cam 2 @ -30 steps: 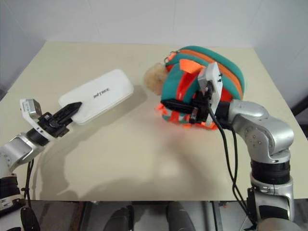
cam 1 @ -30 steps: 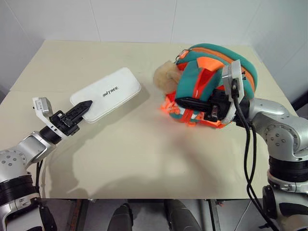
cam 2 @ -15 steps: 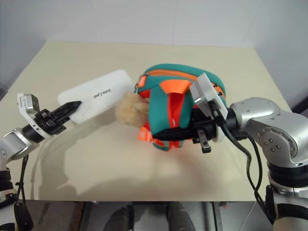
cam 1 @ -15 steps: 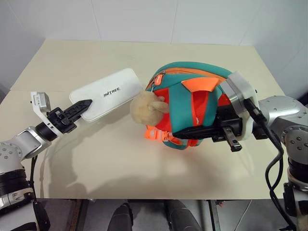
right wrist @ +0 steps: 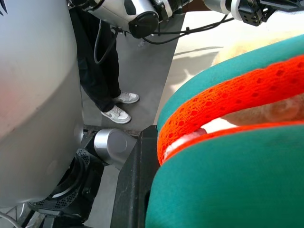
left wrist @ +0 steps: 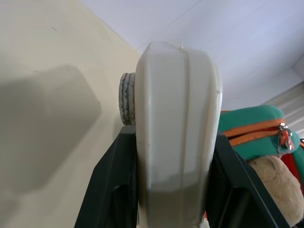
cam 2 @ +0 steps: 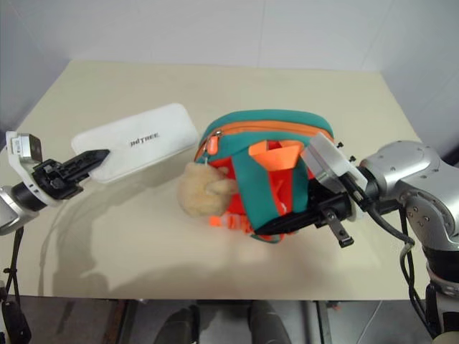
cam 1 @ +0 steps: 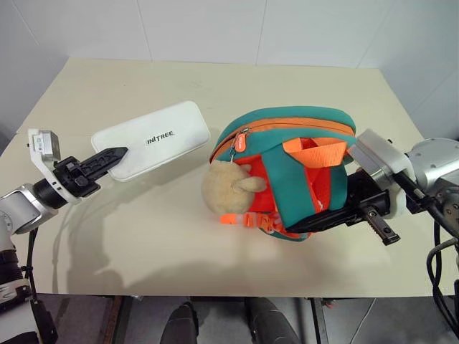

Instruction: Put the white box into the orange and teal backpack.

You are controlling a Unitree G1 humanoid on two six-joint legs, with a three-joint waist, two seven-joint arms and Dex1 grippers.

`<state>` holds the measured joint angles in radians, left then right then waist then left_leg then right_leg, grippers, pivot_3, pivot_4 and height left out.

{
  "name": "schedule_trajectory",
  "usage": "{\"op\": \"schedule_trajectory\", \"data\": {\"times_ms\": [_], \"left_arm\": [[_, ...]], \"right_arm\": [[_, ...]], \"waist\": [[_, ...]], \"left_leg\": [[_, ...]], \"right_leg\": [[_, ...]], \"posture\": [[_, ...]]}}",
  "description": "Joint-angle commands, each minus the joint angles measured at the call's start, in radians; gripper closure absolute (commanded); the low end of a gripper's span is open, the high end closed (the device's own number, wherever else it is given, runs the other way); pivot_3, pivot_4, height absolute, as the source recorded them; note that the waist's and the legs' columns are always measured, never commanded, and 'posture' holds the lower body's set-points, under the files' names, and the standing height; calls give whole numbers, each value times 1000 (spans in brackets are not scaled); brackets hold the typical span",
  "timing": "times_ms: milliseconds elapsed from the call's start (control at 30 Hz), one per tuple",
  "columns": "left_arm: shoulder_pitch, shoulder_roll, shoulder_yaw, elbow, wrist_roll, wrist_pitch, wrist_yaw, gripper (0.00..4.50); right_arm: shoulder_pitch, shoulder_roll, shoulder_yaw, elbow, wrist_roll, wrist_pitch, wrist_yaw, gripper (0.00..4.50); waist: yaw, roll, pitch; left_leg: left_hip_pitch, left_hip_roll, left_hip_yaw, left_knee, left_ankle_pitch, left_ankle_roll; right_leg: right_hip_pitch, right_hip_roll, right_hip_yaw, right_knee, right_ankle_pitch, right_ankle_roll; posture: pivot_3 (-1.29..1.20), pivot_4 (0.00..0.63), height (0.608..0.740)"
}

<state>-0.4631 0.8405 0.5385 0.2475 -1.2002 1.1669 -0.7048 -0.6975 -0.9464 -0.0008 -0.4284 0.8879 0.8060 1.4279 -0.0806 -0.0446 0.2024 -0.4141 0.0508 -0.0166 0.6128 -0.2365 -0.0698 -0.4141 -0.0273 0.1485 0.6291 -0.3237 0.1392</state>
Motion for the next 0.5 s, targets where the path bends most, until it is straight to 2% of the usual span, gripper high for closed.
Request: {"op": "schedule_trajectory", "data": {"times_ms": [33,333,500], "left_arm": [[12,49,30,-80,-1,-5,-66,3183],[44,147,18,-112,60,-38,-224,3183],[54,175,2,-144,113,-106,-340,3183]], "right_arm": [[-37,27,-23,-29,70,25,-33,4500],[-48,45,-84,-105,296,140,-171,4500],[-7,25,-88,-106,293,141,-190,4500]], "waist": [[-2,0,0],[1,0,0],[0,0,0]], "left_leg": [[0,0,0,0,0,0],[-1,0,0,0,0,0],[-1,0,0,0,0,0]], "right_leg": [[0,0,0,0,0,0],[-1,0,-1,1,-1,-2],[-1,0,-1,1,-1,-2]], "posture": [[0,150,740],[0,150,740],[0,150,740]]}}
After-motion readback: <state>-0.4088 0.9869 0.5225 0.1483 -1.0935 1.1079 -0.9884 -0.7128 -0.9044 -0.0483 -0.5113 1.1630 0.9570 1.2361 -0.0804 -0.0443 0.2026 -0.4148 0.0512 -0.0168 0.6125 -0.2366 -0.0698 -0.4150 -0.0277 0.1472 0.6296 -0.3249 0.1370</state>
